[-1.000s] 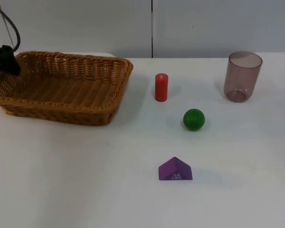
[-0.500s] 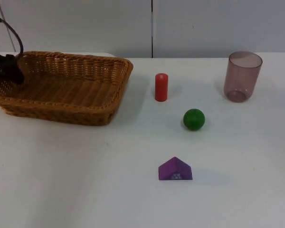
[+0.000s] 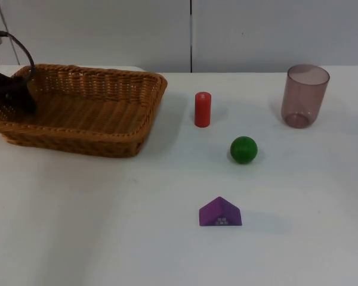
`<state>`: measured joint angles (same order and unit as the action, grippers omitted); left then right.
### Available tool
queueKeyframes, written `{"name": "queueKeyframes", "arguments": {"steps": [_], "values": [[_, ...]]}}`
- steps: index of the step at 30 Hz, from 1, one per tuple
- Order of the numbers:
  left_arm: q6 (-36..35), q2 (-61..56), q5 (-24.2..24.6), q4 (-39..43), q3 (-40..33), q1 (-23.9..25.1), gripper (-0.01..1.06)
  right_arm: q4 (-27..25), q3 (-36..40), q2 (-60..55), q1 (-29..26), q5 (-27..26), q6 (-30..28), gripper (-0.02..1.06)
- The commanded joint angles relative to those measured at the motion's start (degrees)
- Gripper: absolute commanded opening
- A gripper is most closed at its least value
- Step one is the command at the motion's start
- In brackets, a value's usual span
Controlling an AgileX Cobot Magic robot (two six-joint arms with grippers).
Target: Pick up the basket with the left hand and place the triangular block into the basket with the right hand.
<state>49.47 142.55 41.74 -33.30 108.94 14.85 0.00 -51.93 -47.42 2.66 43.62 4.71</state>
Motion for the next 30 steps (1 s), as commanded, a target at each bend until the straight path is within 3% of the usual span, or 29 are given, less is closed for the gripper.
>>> {"name": "queueKeyframes", "arguments": {"steps": [1, 2, 5, 6, 10, 11, 15, 22, 27, 30], "values": [[-0.42, -0.18, -0.07, 0.09, 0.39, 0.08, 1.01, 0.0, -0.27, 0.34, -0.02, -0.27, -0.45, 1.04], [-0.42, -0.04, -0.21, 0.09, 0.39, 0.08, 0.98, 0.0, -0.27, 0.34, -0.02, -0.27, -0.45, 1.04], [-1.15, 0.37, -0.28, 0.28, 0.39, 0.08, 0.72, 0.0, -0.27, 0.34, -0.02, -0.51, -0.45, 1.04], [-1.15, 0.37, -0.28, 0.28, 0.39, 0.08, 0.72, 0.0, -0.27, 0.34, -0.02, -0.51, -0.45, 1.04], [-2.45, 0.37, -0.28, 1.98, 0.39, 0.08, 0.34, 0.0, -0.27, 0.34, -0.02, -0.51, -0.45, 1.04], [-2.45, 0.37, -0.28, 1.98, 0.39, 0.08, 0.34, 0.0, -0.27, 0.34, -0.02, -0.51, -0.45, 1.04], [-4.74, 0.37, -0.05, 2.61, 0.39, 0.08, 0.02, 0.0, -0.27, 0.34, -0.02, -0.73, -0.71, 1.04], [-11.07, 0.37, 3.47, 2.61, 0.39, 0.08, 0.0, 1.0, -0.27, 0.34, -0.02, -1.02, -0.71, 1.04], [-19.39, -1.53, 10.02, 0.78, 0.39, 0.08, 0.0, 1.35, -0.27, 0.34, -0.02, -1.3, -1.14, 1.04], [-21.67, -3.39, 11.54, 0.88, 0.39, 0.08, 0.0, 1.35, -0.27, 0.34, -0.02, -1.68, -1.14, 1.04]]}}
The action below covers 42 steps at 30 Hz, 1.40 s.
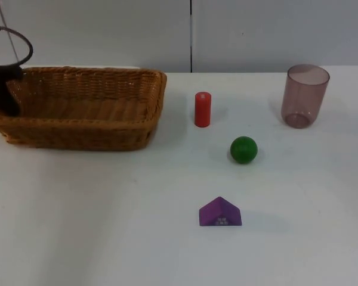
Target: Pick up the basket with the left hand and place the triangular block into the basket with the right hand.
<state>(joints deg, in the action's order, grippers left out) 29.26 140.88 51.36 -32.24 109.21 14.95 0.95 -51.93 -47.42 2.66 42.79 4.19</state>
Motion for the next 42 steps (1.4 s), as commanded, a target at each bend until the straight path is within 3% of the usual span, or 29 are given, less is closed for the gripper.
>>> {"name": "queueKeyframes", "arguments": {"steps": [1, 5, 8, 11, 15, 20, 26, 30, 32, 36, 42], "values": [[-2.48, -2.63, 2.07, -0.07, 0.12, -0.02, 0.0, 0.4, -0.27, 0.34, -0.02, -0.84, -0.61, 1.04], [-5.63, -5.69, 3.41, 2.07, 0.12, -0.02, 0.0, 0.4, -0.27, 0.34, -0.02, -0.62, -0.61, 1.04], [-6.22, -7.69, 8.73, 2.91, -0.22, -0.02, 0.0, 0.4, -0.27, 0.34, -0.02, -0.52, -0.72, 1.04], [-6.35, -9.68, 8.53, 2.48, -2.84, -0.02, 0.0, 0.4, -0.27, 0.34, -0.02, -0.52, -0.81, 1.04], [-4.46, -14.87, 5.79, 2.47, -11.2, -0.02, 0.0, 0.4, -0.27, 0.34, -0.02, -0.52, -0.81, 1.04], [-2.53, -26.16, -3.65, -1.23, -29.14, -0.02, 0.0, 0.4, -0.27, 0.34, -0.02, -0.52, -1.25, 1.04], [-2.53, -36.08, -5.69, -6.83, -39.47, -1.41, 0.0, 0.29, -0.27, 0.34, -0.02, -0.52, -2.13, 1.04], [-9.04, -47.02, -5.62, -7.41, -45.66, -6.97, 0.0, 0.03, -0.27, 0.34, -0.02, -0.52, -2.13, 1.04], [-10.38, -49.08, -5.38, -7.25, -46.11, -8.49, 0.0, -0.26, -0.27, 0.34, -0.02, -0.52, -2.13, 1.04], [-20.73, -56.64, -5.77, -4.06, -46.56, -15.08, 0.0, -1.4, -0.27, 0.34, -0.02, -0.21, -2.28, 1.04], [-28.27, -60.17, -5.52, -1.08, -46.56, -17.82, 0.0, -1.52, -0.27, 0.34, -0.02, 1.04, -4.19, 1.04]]}}
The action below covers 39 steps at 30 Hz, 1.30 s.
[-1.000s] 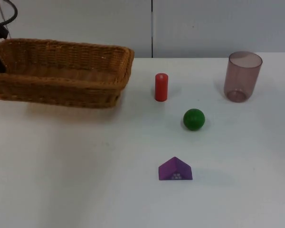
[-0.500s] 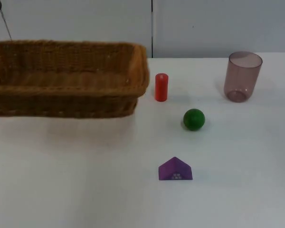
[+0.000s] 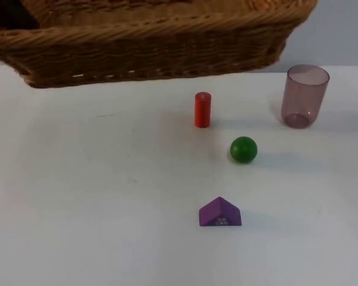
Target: Pick up the basket with the left hand and place the triangular block into the basket with the right hand.
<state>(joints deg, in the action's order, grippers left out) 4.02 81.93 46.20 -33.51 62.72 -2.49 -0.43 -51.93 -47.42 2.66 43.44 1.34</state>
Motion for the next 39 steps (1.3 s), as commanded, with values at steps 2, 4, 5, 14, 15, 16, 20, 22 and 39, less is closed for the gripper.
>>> {"name": "queueKeyframes", "arguments": {"steps": [2, 4, 5, 14, 15, 16, 20, 22, 39], "values": [[-3.34, -1.31, -0.26, 0.47, -0.07, -0.38, 0.0, -0.14, -0.27, 0.34, -0.02, 0.62, -1.34, 1.04], [-6.59, -1.44, -0.4, 2.35, -0.07, -0.38, 0.0, -0.14, -0.27, 0.34, -0.02, 1.16, -2.85, 1.04], [-7.84, -1.44, -0.84, 3.11, -0.07, -0.38, 0.0, -0.29, -0.27, 0.34, -0.02, 1.43, -3.53, 1.04], [-15.21, -1.54, -4.97, 5.27, -0.07, -0.38, 0.0, -8.57, -0.27, 0.34, -0.02, 3.78, -15.18, 1.04], [-17.8, -1.66, -6.18, 6.6, -0.07, -0.38, 0.0, -11.5, -0.27, 0.12, -0.02, 4.93, -19.02, 1.04], [-19.33, -1.88, -7.62, 7.13, -0.07, -0.38, 0.0, -13.66, -0.27, -0.19, -0.02, 5.87, -21.77, 1.04], [-22.01, -2.0, -9.71, 8.13, -0.07, -0.38, 0.0, -19.05, -0.27, -2.53, -0.02, 7.83, -28.72, 1.04], [-22.01, -2.0, -9.54, 9.35, -0.07, -0.38, 0.0, -21.46, -0.27, -5.03, -0.02, 8.18, -32.08, 1.04], [-20.83, -2.0, -9.73, 9.73, -0.07, -0.38, 0.0, -28.68, -0.27, -29.79, 6.9, 5.52, -51.26, 1.04]]}}
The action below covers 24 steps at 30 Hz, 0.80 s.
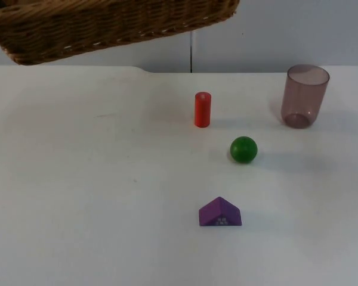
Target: Pick up the basket with the left hand and place the triangular block into the basket with the right hand.
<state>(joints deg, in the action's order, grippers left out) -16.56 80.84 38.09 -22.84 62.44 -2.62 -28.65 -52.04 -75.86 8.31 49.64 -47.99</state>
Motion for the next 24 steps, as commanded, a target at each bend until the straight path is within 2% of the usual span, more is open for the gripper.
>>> {"name": "queueKeyframes", "arguments": {"steps": [1, 6, 7, 12, 13, 17, 20, 24], "values": [[-0.11, -0.91, -1.6, -1.05, 0.21, -0.25, 0.0, -0.46, -0.16, -2.95, 3.58, -1.53, -3.34, 1.04], [1.35, -0.91, -1.18, -1.07, 0.21, -0.25, 0.0, -0.37, -0.16, -11.91, 15.22, -7.64, -8.67, 1.04], [1.35, -0.91, -1.18, -1.07, 0.21, -0.25, 0.0, -0.37, -0.16, -11.91, 15.22, -7.64, -8.67, 1.04], [1.35, -0.91, -1.18, -1.07, 0.21, -0.25, 0.0, 0.05, -0.16, -20.37, 22.94, -13.93, -13.91, 1.04], [1.35, -0.91, -1.18, -1.07, 0.21, -0.25, 0.0, 0.05, -0.16, -20.37, 22.94, -13.93, -13.91, 1.04], [1.35, -0.91, -1.18, -1.07, 0.21, -0.25, 0.0, 0.05, -0.16, -25.49, 25.07, -23.2, -17.61, 1.04], [1.58, -0.91, -1.2, -1.07, 0.21, -0.25, 0.0, 0.05, -0.93, -27.81, 25.07, -26.28, -17.78, 1.04], [1.73, -0.91, -1.2, -1.07, 0.21, -0.25, 0.0, 1.97, -4.8, -31.93, 24.94, -24.28, -18.49, 1.04]]}}
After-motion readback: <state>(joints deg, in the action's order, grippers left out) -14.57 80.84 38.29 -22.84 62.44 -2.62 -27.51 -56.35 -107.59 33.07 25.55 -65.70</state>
